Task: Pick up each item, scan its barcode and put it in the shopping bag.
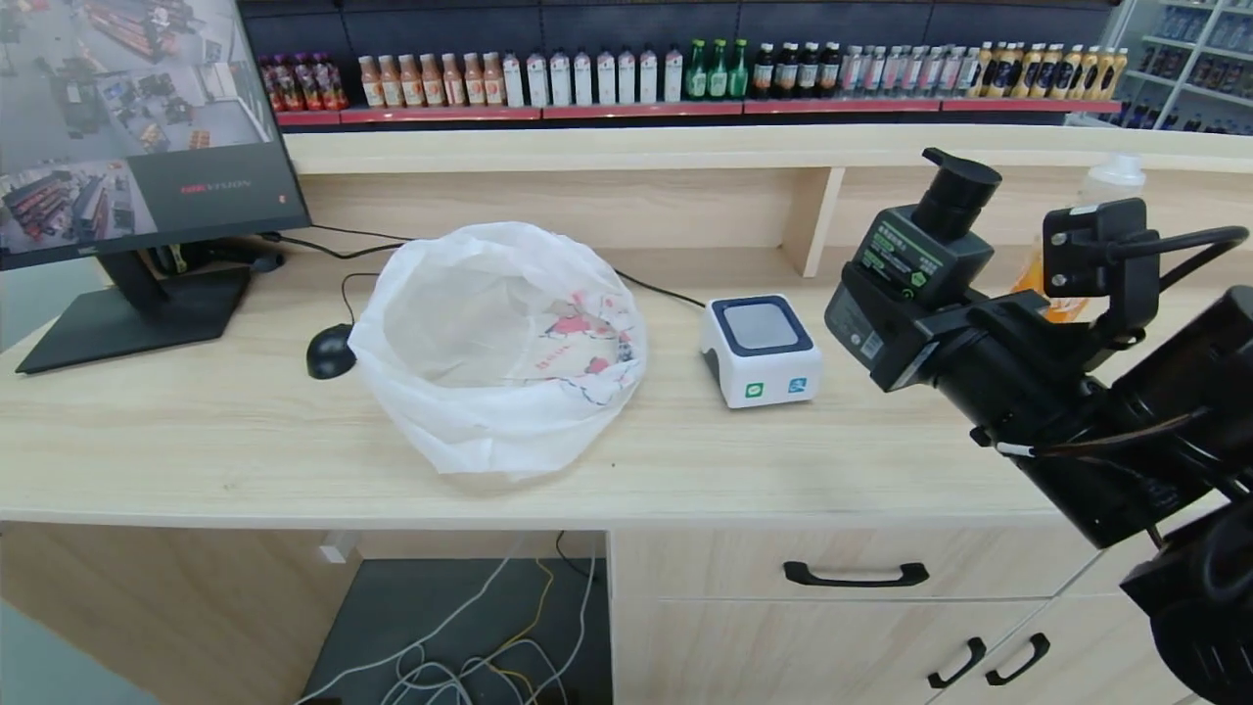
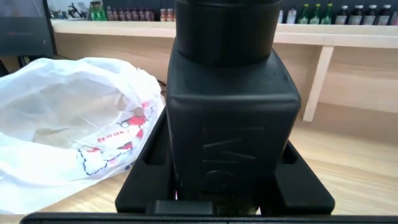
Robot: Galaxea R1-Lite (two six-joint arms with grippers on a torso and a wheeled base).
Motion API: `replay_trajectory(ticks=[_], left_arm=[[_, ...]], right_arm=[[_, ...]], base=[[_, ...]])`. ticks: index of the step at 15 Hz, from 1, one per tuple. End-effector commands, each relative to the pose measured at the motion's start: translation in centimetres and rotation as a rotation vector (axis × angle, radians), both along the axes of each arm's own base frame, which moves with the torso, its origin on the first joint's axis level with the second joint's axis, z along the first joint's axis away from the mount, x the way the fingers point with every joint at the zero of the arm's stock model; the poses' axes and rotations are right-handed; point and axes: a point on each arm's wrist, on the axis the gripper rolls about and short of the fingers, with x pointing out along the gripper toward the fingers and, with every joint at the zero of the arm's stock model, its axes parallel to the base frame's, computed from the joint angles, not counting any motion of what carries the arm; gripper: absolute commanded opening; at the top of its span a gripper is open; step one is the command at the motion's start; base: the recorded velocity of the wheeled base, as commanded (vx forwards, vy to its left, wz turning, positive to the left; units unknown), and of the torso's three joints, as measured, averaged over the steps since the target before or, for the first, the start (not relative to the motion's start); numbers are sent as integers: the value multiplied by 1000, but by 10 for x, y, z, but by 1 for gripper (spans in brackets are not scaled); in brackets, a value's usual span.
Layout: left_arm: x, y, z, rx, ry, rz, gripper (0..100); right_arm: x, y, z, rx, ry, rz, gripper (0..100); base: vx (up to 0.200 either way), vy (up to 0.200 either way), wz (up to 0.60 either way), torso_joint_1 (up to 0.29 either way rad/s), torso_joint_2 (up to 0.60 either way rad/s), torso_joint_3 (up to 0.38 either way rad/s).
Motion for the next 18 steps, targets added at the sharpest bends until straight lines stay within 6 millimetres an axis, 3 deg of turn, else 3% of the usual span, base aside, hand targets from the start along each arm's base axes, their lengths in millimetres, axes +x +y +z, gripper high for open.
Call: replay_trajectory(ticks=[1, 6, 13, 17, 18], left_arm=[[0, 0, 0, -2, 0, 1, 100], [0, 0, 0, 1, 0, 1, 100], [0, 0, 0, 1, 0, 1, 100], [0, 0, 0, 1, 0, 1, 100], [0, 0, 0, -1, 0, 1, 100]], right_arm=[[-5, -4, -3, -3, 7, -21, 0], [-14, -7, -3, -56, -9, -13, 0], [34, -2, 32, -214, -244, -188, 0], [54, 2, 21, -278, -319, -219, 0], [61, -2, 26, -310, -364, -238, 0]], base=[[0, 200, 0, 2, 2, 7], [0, 0, 0, 0, 0, 0], [0, 0, 0, 0, 0, 0], [0, 0, 0, 0, 0, 0], [0, 0, 0, 0, 0, 0]])
